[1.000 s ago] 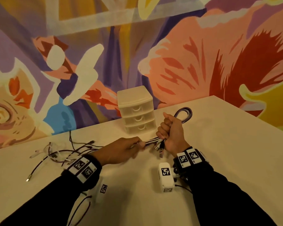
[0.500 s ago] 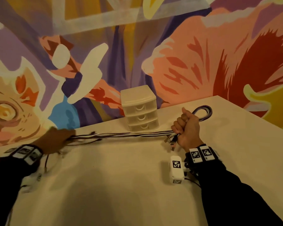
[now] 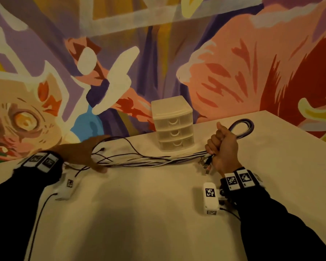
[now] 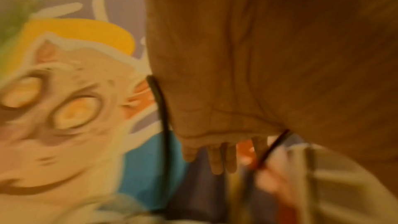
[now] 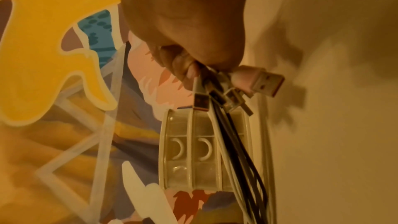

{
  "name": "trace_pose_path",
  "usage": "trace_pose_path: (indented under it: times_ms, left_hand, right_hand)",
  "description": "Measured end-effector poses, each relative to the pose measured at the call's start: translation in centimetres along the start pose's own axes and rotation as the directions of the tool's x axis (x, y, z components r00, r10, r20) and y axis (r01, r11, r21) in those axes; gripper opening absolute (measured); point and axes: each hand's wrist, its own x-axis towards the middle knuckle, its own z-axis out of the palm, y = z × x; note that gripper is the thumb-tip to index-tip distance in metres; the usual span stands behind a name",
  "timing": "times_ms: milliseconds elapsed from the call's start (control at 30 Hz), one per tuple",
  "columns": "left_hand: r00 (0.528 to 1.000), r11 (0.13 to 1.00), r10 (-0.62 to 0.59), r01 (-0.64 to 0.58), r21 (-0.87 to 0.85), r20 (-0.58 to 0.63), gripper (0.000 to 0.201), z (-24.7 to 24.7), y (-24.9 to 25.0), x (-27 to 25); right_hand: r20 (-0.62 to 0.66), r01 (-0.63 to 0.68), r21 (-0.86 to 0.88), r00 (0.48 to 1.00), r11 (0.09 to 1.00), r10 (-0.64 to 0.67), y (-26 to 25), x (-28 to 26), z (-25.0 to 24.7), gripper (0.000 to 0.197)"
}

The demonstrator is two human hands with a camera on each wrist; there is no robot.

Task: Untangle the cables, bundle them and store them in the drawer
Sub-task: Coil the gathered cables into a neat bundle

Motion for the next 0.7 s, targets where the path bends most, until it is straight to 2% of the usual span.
trace_pose_path:
  times_ms: [67,100,167,200,233,267,300,367,400,467,533,633,700]
  left_hand:
    - [0.991,0.993,0.1,-0.105,-0.054,-0.086,0.127,-0.1,5.4,-0.9]
    - [0.973,0.983,0.164,-0.176,-0.056,-0.165,0.123,0.1,8.1,-1.5]
    - [0.873,0.921,0.334,-0.383,-0.074,-0.356,0.098,1.2,13.1,-2.5]
    - [0.808,0.849,0.403,-0.506,-0.155,-0.43,0.078,1.9,15.2,-2.9]
    - [0.767,0.754,0.449,-0.601,-0.267,-0.459,0.059,2.8,16.8,-3.1]
    - [0.756,0.679,0.479,-0.641,-0.356,-0.447,0.047,3.8,18.2,-3.0]
    - [0.764,0.65,0.49,-0.641,-0.408,-0.419,0.04,4.7,19.0,-2.7]
    - [0.806,0.663,0.482,-0.592,-0.459,-0.343,0.037,6.5,18.9,-1.0]
    - [0.835,0.689,0.453,-0.55,-0.472,-0.312,0.036,7.3,18.3,0.2]
    - [0.869,0.782,0.361,-0.479,-0.398,-0.337,0.033,8.7,16.9,1.8]
    - [0.876,0.865,0.33,-0.43,-0.259,-0.352,0.05,10.1,16.7,2.5]
    - [0.876,0.893,0.417,-0.445,-0.073,-0.241,0.083,11.6,20.0,1.7]
    - [0.878,0.889,0.453,-0.459,-0.001,-0.156,0.08,12.2,22.1,2.5]
  right_hand:
    - [0.005,0.001,-0.01,1.0,1.0,-0.001,0.3,-0.1,0.4,0.056]
    - [0.006,0.004,-0.017,1.0,1.0,-0.004,0.4,-0.2,0.5,0.056]
    - [0.007,0.013,-0.026,1.0,1.0,-0.013,0.5,-0.3,0.6,0.056]
    - [0.004,0.014,-0.028,1.0,1.0,-0.014,0.5,-0.4,0.5,0.057]
    - [0.0,0.013,-0.03,1.0,0.999,-0.013,0.5,-0.6,0.5,0.057]
    - [-0.002,0.013,-0.031,1.0,0.999,-0.013,0.5,-0.7,0.4,0.058]
    - [-0.002,0.013,-0.033,1.0,0.999,-0.013,0.5,-0.7,0.4,0.058]
    - [0.003,0.01,-0.036,1.0,0.999,-0.01,0.4,-0.9,0.5,0.057]
    - [0.008,0.008,-0.032,1.0,0.999,-0.008,0.3,-0.9,0.6,0.057]
    - [0.015,0.0,-0.02,1.0,1.0,0.0,0.4,-0.8,0.7,0.059]
    - [0.029,-0.016,-0.011,0.999,1.0,0.016,0.7,-0.7,1.0,0.058]
    - [0.055,-0.042,0.005,0.998,0.999,0.041,1.3,-0.8,1.4,0.056]
    - [0.096,-0.066,0.011,0.993,0.998,0.065,1.3,-1.1,1.4,0.056]
